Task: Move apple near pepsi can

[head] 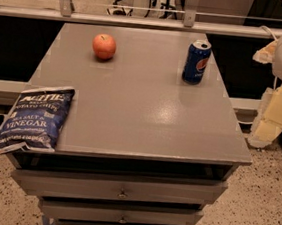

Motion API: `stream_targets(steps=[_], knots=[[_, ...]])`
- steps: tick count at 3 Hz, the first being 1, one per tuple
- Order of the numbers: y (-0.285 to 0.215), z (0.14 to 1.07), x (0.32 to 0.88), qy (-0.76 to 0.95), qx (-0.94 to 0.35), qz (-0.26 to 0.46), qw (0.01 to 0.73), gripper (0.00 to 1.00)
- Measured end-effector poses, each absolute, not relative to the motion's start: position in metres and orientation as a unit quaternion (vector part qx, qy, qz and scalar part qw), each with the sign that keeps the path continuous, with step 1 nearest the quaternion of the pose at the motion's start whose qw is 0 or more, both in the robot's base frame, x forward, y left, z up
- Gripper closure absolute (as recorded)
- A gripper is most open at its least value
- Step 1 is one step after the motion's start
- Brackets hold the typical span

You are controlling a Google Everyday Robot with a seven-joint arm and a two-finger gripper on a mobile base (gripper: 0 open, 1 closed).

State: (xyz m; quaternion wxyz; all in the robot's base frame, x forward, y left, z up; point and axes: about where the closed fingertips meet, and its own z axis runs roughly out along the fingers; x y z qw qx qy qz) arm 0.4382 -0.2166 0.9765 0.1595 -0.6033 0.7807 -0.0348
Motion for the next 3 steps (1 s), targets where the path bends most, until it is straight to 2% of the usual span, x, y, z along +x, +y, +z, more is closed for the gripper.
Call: stream_targets(steps=[2, 3], knots=[[-0.202, 0.976, 0.447, 0.770, -0.611, -0.018, 0.185, 0.00], [-0.131, 0.966, 0.483, 0.730, -0.632, 0.048, 0.257, 0.00]])
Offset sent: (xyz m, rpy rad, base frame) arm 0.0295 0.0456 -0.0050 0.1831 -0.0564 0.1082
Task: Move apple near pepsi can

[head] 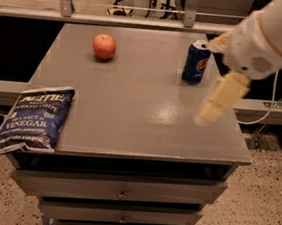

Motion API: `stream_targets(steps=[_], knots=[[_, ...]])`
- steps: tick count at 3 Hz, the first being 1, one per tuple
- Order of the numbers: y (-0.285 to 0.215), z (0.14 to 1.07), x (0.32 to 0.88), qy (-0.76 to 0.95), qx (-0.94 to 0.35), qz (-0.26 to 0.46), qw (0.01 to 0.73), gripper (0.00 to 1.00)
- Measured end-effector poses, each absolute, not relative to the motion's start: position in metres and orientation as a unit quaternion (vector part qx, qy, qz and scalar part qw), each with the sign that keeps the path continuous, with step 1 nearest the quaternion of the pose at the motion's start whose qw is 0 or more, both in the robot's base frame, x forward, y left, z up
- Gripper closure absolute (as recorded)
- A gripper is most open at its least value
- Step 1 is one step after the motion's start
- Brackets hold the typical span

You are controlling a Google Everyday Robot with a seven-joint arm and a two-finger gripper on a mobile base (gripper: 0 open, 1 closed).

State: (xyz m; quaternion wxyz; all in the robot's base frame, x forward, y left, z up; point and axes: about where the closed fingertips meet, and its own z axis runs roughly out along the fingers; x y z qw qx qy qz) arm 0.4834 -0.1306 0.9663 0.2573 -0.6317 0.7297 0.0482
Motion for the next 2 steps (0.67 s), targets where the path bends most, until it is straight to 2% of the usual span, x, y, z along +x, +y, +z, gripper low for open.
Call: stream_targets(steps=[1, 2], knots=[[-0.0696, 0.9668, 0.5084, 0.693, -0.646, 0.087, 0.307, 0.00], [-0.0699, 0.9667, 0.5080, 0.694, -0.646, 0.087, 0.306, 0.00]])
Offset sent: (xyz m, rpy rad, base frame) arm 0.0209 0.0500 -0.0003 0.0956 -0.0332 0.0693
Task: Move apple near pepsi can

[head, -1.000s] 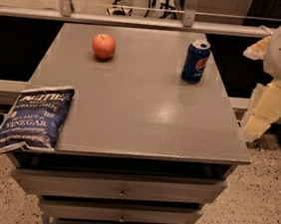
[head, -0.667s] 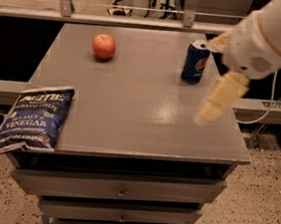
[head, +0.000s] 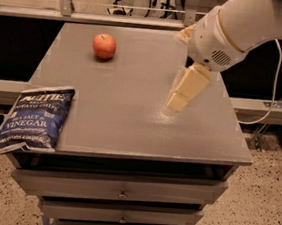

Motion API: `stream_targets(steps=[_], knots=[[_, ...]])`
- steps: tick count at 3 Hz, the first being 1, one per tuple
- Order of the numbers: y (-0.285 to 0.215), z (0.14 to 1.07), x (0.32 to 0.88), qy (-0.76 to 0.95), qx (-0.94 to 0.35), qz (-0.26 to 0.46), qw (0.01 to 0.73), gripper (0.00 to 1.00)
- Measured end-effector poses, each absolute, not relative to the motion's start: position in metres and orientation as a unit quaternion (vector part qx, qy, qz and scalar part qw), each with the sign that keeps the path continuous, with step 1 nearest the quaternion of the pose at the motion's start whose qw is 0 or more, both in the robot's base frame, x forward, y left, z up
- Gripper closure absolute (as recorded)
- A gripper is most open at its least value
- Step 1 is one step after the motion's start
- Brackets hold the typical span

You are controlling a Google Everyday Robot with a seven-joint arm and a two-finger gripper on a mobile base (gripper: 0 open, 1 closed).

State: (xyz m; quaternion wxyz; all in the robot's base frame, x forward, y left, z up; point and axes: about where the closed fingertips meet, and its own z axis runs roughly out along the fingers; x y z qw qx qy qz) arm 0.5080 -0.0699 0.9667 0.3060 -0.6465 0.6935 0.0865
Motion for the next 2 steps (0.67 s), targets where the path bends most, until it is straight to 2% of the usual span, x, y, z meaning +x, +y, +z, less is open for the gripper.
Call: stream_targets(steps=[1, 2], knots=[[-0.074, 0.973, 0.509, 0.692, -0.639, 0.089, 0.324, 0.00], [-0.030, 0.972, 0.540, 0.668, -0.637, 0.114, 0.366, 0.00]])
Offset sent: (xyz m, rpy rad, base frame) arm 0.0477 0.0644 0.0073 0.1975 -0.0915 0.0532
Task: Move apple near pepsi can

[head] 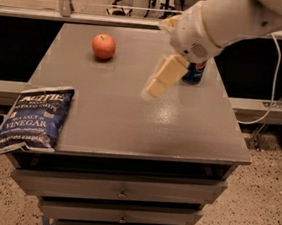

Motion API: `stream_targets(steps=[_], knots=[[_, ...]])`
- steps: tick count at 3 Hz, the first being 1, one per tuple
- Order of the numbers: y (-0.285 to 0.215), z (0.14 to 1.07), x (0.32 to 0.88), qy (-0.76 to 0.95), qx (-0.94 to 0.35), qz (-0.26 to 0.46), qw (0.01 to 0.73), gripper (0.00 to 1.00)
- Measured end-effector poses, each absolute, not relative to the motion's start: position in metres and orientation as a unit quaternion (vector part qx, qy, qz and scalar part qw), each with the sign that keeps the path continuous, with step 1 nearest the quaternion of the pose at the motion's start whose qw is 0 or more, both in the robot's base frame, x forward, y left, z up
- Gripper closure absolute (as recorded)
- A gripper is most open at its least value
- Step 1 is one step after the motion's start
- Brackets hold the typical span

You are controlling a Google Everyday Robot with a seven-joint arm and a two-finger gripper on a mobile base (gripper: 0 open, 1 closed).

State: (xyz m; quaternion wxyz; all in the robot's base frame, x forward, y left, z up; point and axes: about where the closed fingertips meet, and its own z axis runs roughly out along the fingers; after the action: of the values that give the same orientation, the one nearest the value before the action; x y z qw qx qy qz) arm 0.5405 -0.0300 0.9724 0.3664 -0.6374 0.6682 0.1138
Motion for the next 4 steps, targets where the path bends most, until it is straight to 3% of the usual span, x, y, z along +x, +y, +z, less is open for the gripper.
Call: stream_targets(steps=[2, 4], knots=[[0.077, 0.934, 0.644, 0.648, -0.629, 0.164, 0.398, 0.00], [0.112, 0.899, 0.727, 0.680, -0.563, 0.203, 0.422, 0.00]])
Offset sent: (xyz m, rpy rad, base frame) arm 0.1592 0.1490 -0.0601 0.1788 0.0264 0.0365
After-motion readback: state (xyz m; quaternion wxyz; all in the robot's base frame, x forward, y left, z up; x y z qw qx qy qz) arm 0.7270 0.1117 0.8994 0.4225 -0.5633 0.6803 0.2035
